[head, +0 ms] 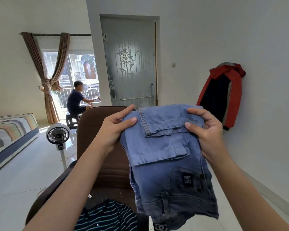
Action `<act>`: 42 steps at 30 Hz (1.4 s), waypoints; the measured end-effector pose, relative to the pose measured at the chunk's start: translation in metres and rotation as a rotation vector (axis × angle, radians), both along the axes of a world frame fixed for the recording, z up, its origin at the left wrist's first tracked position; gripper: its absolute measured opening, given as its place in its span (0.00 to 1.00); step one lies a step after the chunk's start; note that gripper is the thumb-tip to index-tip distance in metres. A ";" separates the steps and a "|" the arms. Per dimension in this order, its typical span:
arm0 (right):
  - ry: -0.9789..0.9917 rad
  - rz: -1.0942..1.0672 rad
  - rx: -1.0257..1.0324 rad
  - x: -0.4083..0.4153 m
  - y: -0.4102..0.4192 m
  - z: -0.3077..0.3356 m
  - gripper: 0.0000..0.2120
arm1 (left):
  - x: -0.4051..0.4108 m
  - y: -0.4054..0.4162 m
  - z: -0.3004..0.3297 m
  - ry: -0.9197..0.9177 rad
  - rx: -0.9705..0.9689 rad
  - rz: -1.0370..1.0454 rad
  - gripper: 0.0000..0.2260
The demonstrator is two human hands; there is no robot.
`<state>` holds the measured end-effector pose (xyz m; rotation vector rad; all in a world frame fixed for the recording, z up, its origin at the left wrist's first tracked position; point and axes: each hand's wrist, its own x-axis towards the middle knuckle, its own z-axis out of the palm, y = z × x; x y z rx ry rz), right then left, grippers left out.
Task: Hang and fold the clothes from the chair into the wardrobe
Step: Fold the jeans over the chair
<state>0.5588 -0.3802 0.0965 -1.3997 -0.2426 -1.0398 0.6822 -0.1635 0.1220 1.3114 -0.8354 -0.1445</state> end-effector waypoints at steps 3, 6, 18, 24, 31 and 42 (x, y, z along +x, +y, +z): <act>-0.005 -0.051 -0.041 0.004 -0.001 -0.002 0.18 | 0.001 -0.009 -0.012 0.197 -0.196 -0.072 0.24; 0.011 -0.060 -0.090 0.007 -0.002 -0.005 0.21 | 0.002 -0.005 -0.019 0.067 -0.155 -0.159 0.31; 0.177 -0.465 -0.420 0.005 0.002 -0.021 0.11 | -0.020 -0.002 -0.027 -0.229 -0.022 0.384 0.25; 0.086 -0.266 -0.453 0.017 0.014 -0.031 0.14 | -0.031 0.018 -0.021 -0.229 -0.012 0.476 0.23; -0.125 -0.107 -0.288 0.027 0.056 -0.030 0.17 | -0.040 0.077 -0.024 -0.198 0.028 0.585 0.25; -0.085 0.153 -0.174 0.055 0.190 -0.019 0.30 | -0.094 0.210 -0.018 -0.192 0.065 0.985 0.22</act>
